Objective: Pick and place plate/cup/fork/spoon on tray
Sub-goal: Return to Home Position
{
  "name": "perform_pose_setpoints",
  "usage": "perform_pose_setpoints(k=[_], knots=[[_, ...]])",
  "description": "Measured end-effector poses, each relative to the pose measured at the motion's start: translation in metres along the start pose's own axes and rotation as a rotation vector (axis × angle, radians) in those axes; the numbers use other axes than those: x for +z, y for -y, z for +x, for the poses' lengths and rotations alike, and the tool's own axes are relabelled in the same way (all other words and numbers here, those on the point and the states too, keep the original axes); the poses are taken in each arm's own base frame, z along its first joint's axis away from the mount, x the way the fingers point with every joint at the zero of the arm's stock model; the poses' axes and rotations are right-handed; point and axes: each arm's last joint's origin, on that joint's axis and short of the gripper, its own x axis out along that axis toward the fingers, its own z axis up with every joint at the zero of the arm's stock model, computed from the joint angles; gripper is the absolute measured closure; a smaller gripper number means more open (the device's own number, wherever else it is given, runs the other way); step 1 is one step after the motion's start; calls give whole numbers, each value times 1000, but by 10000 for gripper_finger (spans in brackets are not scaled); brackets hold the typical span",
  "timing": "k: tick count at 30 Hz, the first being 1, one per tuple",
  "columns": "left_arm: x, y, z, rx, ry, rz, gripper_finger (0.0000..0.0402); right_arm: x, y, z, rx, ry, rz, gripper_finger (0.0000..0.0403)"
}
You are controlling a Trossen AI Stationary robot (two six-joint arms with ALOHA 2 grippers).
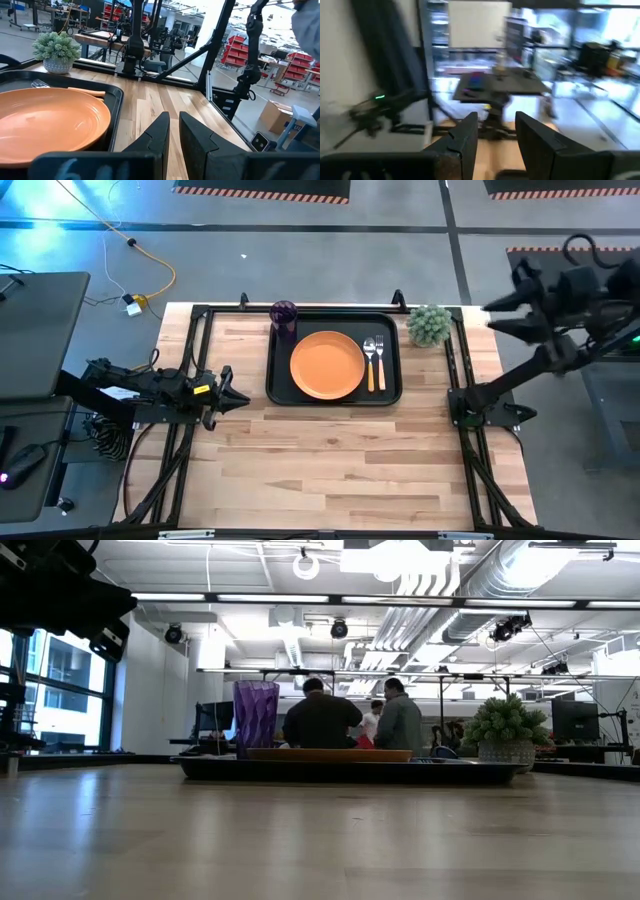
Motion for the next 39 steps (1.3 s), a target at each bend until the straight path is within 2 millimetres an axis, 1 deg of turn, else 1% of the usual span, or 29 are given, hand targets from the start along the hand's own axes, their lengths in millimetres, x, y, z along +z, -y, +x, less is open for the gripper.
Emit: perform_pose_setpoints(k=[2, 4, 7, 9, 11, 15, 19, 25, 30, 34, 39], knots=[[0, 0, 0, 0, 0, 0, 369, -7, 3, -14, 33, -13, -16, 279], [0, 0, 0, 0, 0, 0, 369, -19, 6, -19, -31, -54, -3, 279], [0, 0, 0, 0, 0, 0, 369, -48, 10, -16, -201, -142, 55, 279], [0, 0, 0, 0, -1, 0, 369, -68, 10, -11, -251, -157, 95, 279], [0, 0, 0, 0, 0, -1, 369, -88, 7, -4, -218, -146, 113, 279], [0, 0, 0, 0, 0, 0, 369, -126, 0, 12, -99, -81, 72, 279], [0, 0, 0, 0, 0, 0, 369, -170, -4, 21, -64, -54, 75, 279], [0, 0, 0, 0, 0, 0, 369, -235, -5, 28, -72, -11, 145, 279], [0, 0, 0, 0, 0, 0, 369, -284, -3, 26, -109, 30, 209, 279], [0, 0, 0, 7, 2, 13, 369, -316, -3, 25, -114, 65, 243, 279], [1, -2, 0, 65, 21, 76, 369, -341, -2, 23, -111, 106, 239, 279]])
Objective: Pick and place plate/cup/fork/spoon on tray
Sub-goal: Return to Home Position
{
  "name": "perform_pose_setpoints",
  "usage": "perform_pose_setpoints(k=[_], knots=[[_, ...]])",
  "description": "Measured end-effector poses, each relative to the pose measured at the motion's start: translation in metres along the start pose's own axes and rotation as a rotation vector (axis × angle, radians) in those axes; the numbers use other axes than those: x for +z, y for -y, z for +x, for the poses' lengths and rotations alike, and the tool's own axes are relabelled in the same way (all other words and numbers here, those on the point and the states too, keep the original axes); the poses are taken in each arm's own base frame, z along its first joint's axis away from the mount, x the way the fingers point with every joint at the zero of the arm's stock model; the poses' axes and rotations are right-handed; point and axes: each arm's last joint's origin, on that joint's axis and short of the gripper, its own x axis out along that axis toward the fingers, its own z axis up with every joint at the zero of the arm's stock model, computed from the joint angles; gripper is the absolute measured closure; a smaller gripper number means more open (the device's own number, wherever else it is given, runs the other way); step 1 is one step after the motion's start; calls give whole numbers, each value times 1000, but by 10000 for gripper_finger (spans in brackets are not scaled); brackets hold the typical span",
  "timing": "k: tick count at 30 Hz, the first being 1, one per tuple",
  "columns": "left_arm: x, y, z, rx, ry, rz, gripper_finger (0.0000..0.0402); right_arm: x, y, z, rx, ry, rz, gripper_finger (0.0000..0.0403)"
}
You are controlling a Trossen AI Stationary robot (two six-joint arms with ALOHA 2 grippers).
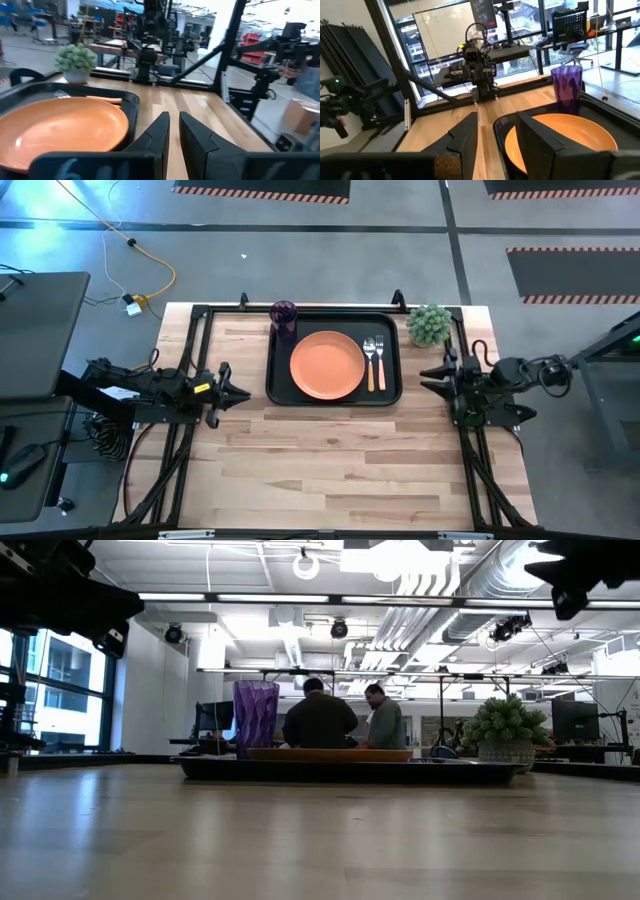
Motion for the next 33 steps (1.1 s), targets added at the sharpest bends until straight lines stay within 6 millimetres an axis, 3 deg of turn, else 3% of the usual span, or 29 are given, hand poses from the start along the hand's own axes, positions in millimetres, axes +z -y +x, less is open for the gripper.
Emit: perform_pose_setpoints(k=[20, 26, 33], knots=[[0, 0, 0, 6, 3, 72, 369, -63, 8, 15, -61, -110, 59, 279], [0, 0, 0, 6, 3, 71, 369, -76, 9, 17, -30, -152, 98, 279], [0, 0, 0, 6, 3, 71, 369, -75, 10, 17, -74, -135, 90, 279]])
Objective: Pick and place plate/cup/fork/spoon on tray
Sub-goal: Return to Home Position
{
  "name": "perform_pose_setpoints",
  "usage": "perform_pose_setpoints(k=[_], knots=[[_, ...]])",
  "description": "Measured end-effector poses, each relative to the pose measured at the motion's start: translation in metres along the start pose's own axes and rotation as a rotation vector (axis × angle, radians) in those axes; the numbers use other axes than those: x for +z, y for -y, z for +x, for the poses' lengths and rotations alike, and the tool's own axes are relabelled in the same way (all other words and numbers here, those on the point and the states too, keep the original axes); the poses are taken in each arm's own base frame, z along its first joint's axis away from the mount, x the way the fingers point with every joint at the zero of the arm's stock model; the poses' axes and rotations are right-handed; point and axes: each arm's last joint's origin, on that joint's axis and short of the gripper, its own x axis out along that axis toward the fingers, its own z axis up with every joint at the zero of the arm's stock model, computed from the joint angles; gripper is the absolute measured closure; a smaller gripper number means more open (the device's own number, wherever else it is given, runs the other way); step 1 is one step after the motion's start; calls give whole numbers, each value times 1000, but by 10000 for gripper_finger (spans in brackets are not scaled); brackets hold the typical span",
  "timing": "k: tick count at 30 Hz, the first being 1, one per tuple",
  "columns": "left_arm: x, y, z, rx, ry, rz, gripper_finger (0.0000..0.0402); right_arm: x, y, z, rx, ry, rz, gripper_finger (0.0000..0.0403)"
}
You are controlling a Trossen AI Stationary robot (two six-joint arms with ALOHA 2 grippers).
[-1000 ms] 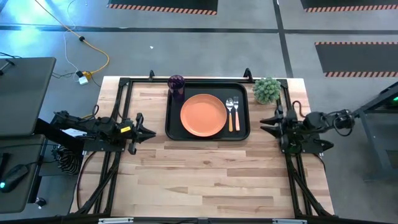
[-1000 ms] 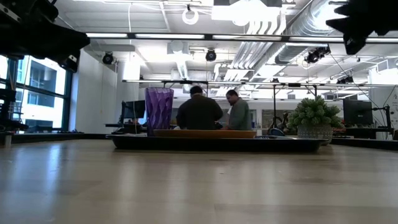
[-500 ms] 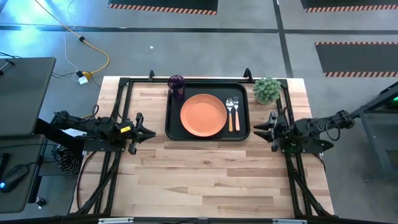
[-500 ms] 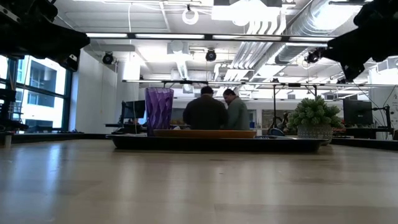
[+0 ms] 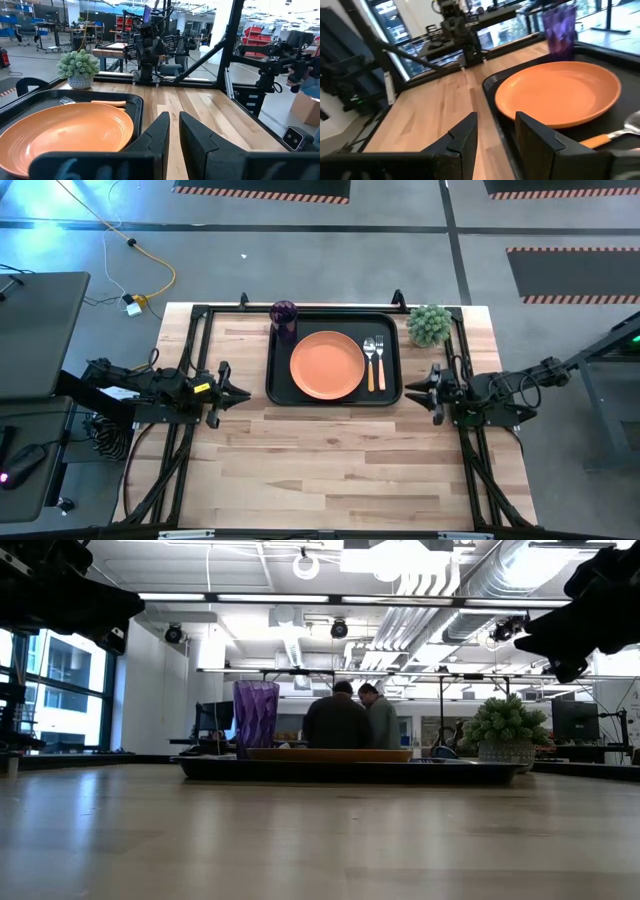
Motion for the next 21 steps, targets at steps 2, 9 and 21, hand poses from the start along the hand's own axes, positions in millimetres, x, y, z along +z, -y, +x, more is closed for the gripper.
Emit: perform_pose_setpoints(k=[2, 9, 21], knots=[[0, 0, 0, 0, 0, 0, 369, 0, 1, 0, -20, 7, 0, 279], [0, 0, 0, 0, 0, 0, 369, 0, -1, 0, 19, -8, -3, 279], [0, 0, 0, 0, 0, 0, 369, 0, -1, 0, 22, -10, -4, 279]])
